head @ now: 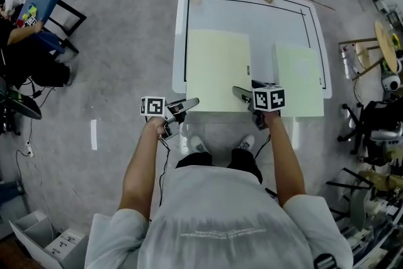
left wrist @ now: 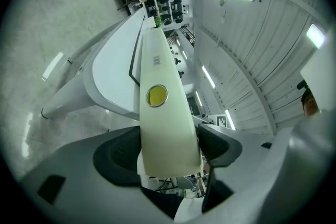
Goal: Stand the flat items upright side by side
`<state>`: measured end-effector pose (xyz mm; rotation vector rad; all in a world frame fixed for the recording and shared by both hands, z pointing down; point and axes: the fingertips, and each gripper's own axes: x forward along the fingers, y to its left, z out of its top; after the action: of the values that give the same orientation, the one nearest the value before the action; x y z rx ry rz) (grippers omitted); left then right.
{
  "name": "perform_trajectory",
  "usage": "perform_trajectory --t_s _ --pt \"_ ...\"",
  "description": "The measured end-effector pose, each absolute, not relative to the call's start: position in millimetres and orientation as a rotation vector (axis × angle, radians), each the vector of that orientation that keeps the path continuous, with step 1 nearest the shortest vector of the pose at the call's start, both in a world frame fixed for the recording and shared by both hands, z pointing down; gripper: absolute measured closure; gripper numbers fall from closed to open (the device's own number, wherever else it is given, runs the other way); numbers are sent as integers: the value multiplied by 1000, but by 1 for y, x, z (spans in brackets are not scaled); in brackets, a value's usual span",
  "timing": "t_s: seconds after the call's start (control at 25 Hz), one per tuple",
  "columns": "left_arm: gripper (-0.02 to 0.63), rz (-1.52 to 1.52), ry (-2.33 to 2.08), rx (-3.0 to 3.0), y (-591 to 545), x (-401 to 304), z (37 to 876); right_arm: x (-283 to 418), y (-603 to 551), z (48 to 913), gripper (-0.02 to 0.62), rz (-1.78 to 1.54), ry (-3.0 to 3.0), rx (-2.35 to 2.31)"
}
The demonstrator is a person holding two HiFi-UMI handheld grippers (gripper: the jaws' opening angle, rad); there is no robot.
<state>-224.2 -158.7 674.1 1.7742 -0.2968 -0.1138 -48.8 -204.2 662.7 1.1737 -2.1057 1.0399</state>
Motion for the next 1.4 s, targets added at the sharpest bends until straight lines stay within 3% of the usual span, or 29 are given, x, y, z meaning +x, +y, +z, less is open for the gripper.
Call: perform_trajectory --t_s 0.88,1.4 --pt "265 36 -581 1930 -135 -211 631 -46 -204 656 206 1151 -2284 833" --pt "266 131 -875 2133 -138 -214 597 -70 -237 617 206 875 -2452 616"
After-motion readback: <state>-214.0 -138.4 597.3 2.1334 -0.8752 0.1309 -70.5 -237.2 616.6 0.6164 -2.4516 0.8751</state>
